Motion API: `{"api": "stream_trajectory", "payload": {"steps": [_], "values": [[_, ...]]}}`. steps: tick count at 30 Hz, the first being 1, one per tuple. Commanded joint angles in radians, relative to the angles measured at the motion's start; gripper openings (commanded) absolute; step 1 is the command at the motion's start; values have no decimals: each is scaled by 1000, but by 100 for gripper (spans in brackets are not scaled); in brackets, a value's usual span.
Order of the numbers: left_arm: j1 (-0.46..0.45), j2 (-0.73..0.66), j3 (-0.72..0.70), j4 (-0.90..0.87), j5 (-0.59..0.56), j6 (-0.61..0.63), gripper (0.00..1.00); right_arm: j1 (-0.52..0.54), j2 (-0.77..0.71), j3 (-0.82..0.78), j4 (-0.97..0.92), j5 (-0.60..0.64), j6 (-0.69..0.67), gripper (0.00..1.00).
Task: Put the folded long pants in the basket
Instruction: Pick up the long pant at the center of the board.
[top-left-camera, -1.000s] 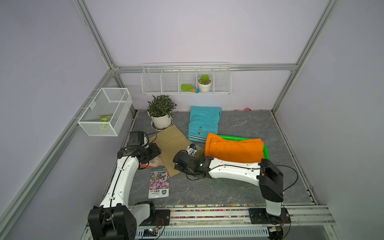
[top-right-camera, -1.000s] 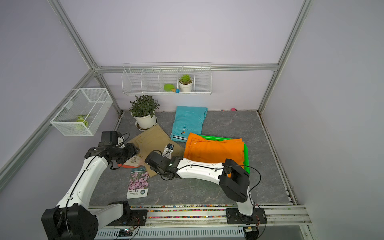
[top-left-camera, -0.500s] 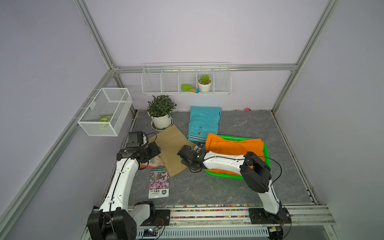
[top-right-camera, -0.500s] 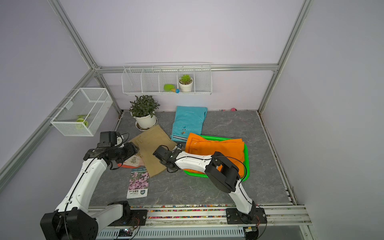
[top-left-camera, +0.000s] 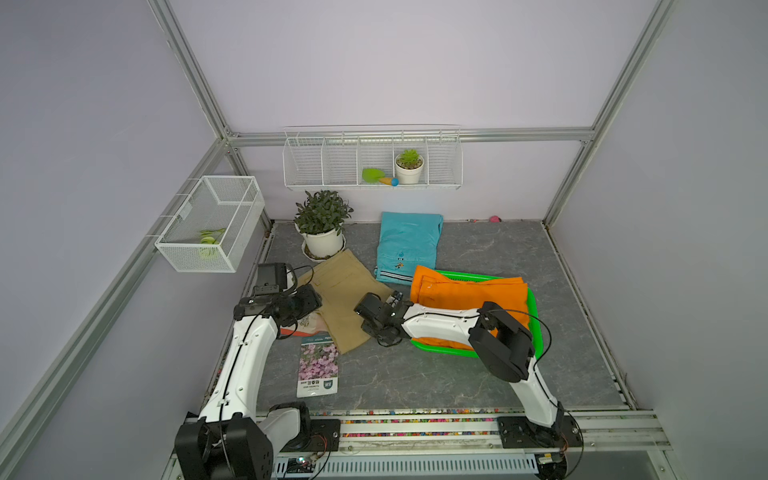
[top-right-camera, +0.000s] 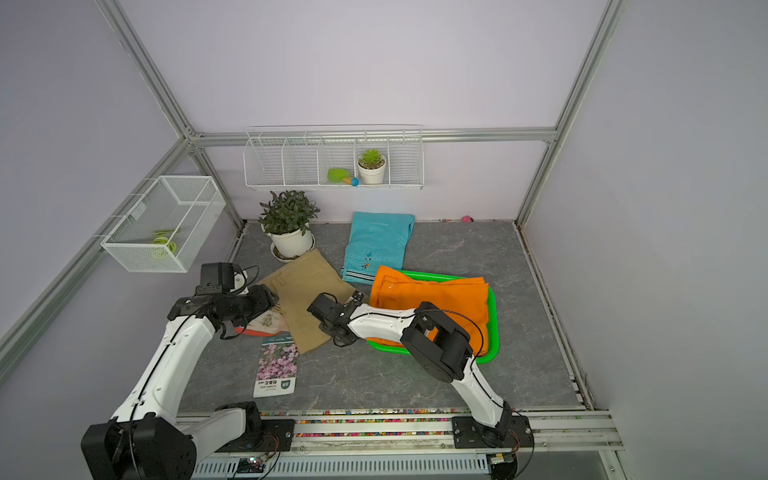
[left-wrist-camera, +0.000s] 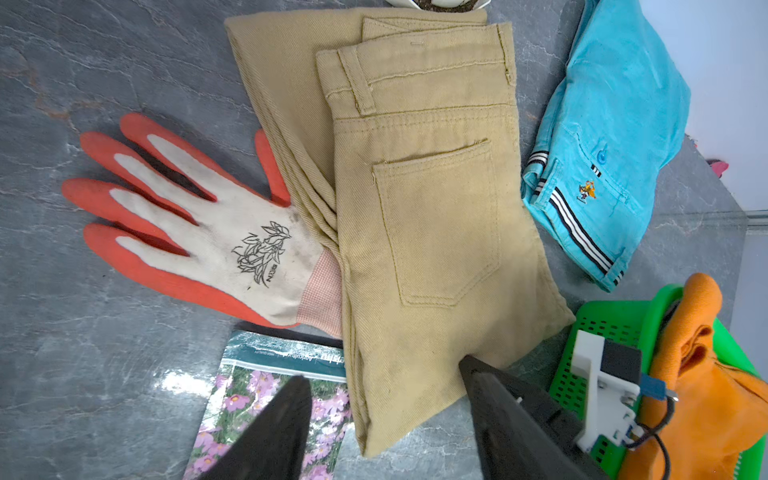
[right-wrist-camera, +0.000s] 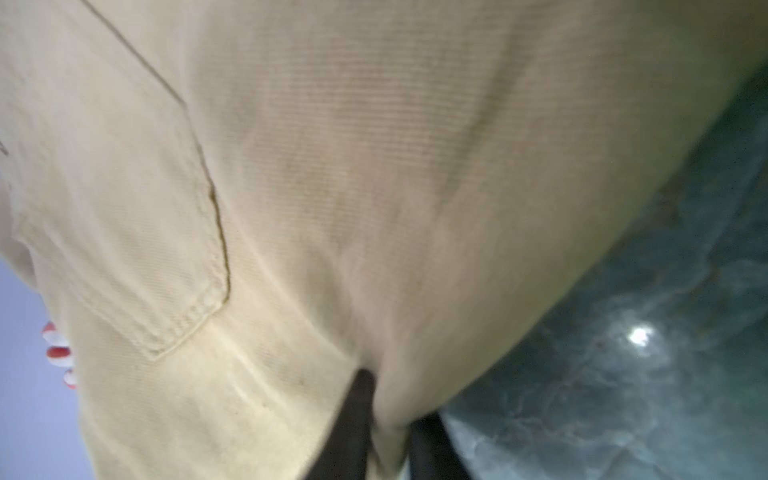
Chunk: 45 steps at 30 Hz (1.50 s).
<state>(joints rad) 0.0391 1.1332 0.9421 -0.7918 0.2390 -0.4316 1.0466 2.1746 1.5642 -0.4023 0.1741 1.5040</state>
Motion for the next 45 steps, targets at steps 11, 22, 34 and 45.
{"api": "stream_trajectory", "payload": {"steps": [11, 22, 34, 45], "values": [[5, 72, -14, 38, 95, 41, 66, -169, -274, -256, -315, -51, -495, 0], [-30, 323, -2, 202, 232, -79, 69, -330, -324, -404, -308, -85, -742, 0], [-107, 531, 25, 361, 185, -86, 69, -341, -278, -337, -286, -143, -758, 0], [-127, 575, -32, 473, 172, -68, 66, -341, -268, -337, -278, -156, -772, 0]]}}
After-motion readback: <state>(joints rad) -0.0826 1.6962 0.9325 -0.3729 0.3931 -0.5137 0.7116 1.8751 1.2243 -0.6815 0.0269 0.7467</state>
